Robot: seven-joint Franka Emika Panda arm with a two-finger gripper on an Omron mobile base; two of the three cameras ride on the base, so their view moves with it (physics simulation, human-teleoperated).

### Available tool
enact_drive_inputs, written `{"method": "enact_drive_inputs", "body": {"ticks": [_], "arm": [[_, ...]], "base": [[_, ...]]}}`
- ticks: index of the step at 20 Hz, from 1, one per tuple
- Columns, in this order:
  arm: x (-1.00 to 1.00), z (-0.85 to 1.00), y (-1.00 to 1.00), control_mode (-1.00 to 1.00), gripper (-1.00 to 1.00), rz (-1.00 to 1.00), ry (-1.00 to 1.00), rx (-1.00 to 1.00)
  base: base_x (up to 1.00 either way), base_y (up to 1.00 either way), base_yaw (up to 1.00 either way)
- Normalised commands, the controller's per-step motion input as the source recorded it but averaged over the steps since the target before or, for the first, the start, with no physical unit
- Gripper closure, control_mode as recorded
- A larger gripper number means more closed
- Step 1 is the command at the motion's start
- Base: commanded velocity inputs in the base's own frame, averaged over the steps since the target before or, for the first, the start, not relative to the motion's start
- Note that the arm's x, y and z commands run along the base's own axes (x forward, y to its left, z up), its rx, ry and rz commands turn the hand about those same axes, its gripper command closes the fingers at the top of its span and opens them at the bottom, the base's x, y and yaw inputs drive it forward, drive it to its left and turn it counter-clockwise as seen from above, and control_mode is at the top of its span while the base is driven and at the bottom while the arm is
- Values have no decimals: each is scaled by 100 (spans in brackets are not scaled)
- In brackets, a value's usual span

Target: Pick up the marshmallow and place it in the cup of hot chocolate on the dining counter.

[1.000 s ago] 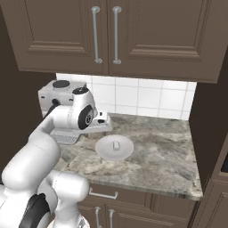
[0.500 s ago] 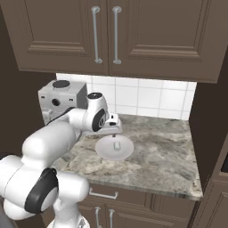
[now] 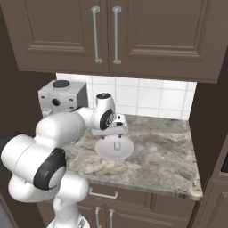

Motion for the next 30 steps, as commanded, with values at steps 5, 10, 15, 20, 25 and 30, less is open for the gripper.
{"method": "enact_drive_inputs", "body": {"ticks": [5, 10, 15, 20, 25, 30], "arm": [[0, -30, -14, -100, -100, 0, 0, 0], [6, -29, -9, -100, -100, 0, 0, 0], [17, -27, -1, -100, -100, 0, 2, 0], [17, -25, -1, -100, -100, 0, 2, 0], [12, -22, -9, -100, -100, 0, 3, 1], [3, -21, -11, -100, -100, 0, 4, 1]], "base": [[0, 0, 0], [0, 0, 0], [0, 0, 0], [0, 0, 0], [0, 0, 0], [0, 0, 0]]}}
